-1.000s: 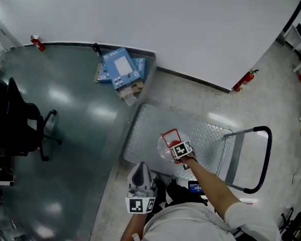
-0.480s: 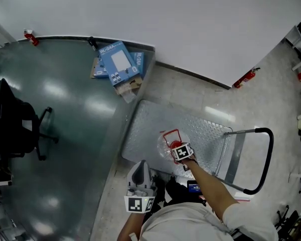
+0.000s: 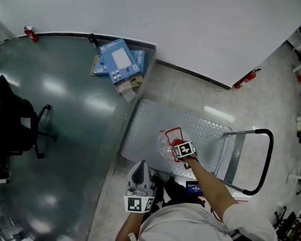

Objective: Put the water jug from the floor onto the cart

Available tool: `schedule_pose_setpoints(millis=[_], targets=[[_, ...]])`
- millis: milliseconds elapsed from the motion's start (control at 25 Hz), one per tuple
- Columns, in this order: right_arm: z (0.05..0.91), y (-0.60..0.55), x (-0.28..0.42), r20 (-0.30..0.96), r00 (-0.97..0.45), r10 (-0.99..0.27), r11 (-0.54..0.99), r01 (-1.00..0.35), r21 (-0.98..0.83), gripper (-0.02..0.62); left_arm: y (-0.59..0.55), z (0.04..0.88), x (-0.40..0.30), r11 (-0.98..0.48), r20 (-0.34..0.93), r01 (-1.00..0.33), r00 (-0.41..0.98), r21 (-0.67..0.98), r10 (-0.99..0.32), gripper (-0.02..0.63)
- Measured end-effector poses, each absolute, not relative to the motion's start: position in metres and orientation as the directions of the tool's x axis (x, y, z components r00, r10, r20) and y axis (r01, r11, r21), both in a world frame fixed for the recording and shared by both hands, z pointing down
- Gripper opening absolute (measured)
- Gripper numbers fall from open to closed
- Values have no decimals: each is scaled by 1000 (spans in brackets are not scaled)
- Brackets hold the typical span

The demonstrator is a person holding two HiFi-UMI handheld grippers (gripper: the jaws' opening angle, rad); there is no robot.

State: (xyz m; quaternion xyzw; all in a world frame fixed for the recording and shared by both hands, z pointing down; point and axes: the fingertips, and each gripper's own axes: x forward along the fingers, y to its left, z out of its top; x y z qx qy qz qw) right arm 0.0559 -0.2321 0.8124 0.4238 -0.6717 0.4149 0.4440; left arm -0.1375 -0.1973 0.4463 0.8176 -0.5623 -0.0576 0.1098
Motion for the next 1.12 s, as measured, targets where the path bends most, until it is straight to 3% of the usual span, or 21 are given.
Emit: schedule_pose_setpoints(millis=[360, 400, 440, 480, 560, 760, 1120], targets=[[777, -238, 57, 920, -258, -293, 301, -939, -167, 276, -190, 439, -139, -360, 13, -898, 375, 253, -927, 3], [765, -240, 59, 909, -253, -330, 292, -943, -157, 227, -189, 438, -137, -365, 9, -896, 379, 252, -925, 3], [751, -244, 61, 891, -247, -381, 284, -948, -142, 121, -188, 436, -136, -370, 4, -894, 383, 252, -924, 3], [735, -247, 62, 864, -245, -440, 281, -951, -127, 57, -187, 433, -134, -376, -3, -891, 388, 252, -922, 3], [697, -248, 64, 793, -244, -559, 288, -953, -90, 21, -185, 428, -129, -389, -16, -886, 398, 252, -917, 3], [586, -224, 64, 517, -259, -816, 308, -951, 9, 12, -177, 416, -119, -415, -40, -875, 419, 249, -907, 3], [472, -140, 64, 209, -315, -926, 312, -949, -48, 11, -151, 399, -98, -455, -68, -861, 452, 227, -890, 3]])
